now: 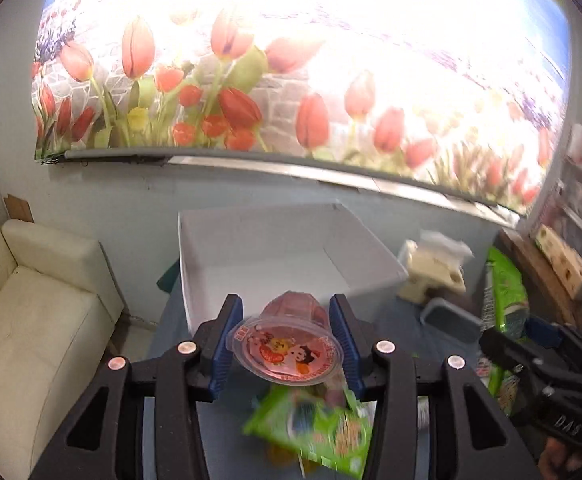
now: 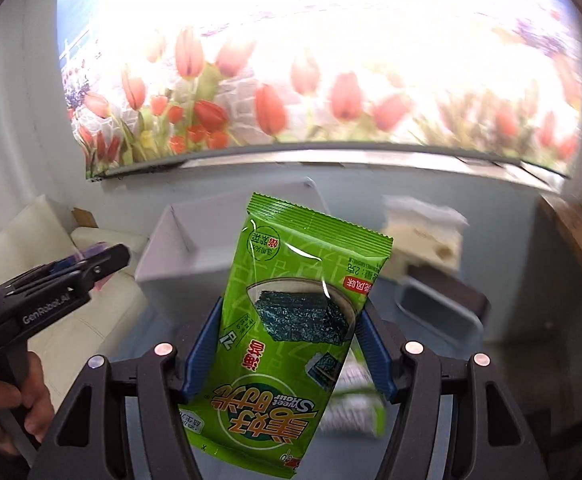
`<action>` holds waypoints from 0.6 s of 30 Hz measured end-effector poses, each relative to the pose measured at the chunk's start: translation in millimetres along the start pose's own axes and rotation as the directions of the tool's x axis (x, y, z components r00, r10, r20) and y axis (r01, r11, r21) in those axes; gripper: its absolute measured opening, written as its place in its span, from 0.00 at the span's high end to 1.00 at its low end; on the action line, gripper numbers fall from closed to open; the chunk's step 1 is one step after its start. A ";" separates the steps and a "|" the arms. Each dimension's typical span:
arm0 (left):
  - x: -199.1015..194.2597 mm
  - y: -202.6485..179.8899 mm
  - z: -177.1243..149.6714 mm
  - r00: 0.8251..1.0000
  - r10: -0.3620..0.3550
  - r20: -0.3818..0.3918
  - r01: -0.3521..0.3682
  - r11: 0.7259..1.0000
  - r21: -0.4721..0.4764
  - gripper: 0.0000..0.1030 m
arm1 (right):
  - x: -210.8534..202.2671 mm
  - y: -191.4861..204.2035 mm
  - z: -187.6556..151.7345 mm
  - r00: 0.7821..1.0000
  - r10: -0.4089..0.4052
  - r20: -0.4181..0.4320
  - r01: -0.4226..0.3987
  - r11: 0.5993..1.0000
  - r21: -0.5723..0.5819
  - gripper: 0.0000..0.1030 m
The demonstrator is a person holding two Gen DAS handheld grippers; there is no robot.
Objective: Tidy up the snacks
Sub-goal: 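Drop the pink jelly cup and green seaweed packet into the white box with both tools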
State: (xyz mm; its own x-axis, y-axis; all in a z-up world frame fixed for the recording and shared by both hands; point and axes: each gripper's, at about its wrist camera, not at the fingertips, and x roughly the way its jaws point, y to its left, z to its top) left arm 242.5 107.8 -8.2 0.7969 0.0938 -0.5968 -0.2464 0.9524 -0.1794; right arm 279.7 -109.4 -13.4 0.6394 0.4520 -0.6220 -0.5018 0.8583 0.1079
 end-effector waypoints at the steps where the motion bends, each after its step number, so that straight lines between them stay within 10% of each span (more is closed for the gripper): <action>1: 13.1 6.3 14.6 1.000 -0.021 -0.007 0.021 1.000 -0.009 0.52 | 14.5 7.5 14.3 1.000 0.001 -0.016 -0.001 1.000 -0.024 0.33; 9: 104.6 39.3 62.6 0.995 0.047 -0.094 -0.046 0.999 0.008 0.51 | 134.7 21.8 111.7 0.993 -0.004 -0.116 -0.003 0.998 -0.062 0.33; 15: 147.7 53.1 68.1 0.988 0.019 -0.156 -0.016 1.000 0.023 0.51 | 185.5 21.5 121.0 0.984 -0.039 -0.172 0.031 0.998 -0.049 0.20; 18: 158.4 50.7 61.3 0.983 0.011 -0.182 -0.004 0.999 0.040 0.31 | 196.9 26.6 113.0 0.980 -0.071 -0.186 0.055 0.995 -0.089 0.15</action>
State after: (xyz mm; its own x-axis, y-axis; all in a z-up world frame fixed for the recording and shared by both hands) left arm 390.0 188.6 -63.9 0.6800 0.0500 -0.7315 -0.2274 0.9628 -0.1457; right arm 458.1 29.9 -45.4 0.5542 0.3370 -0.7611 -0.5156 0.8568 0.0039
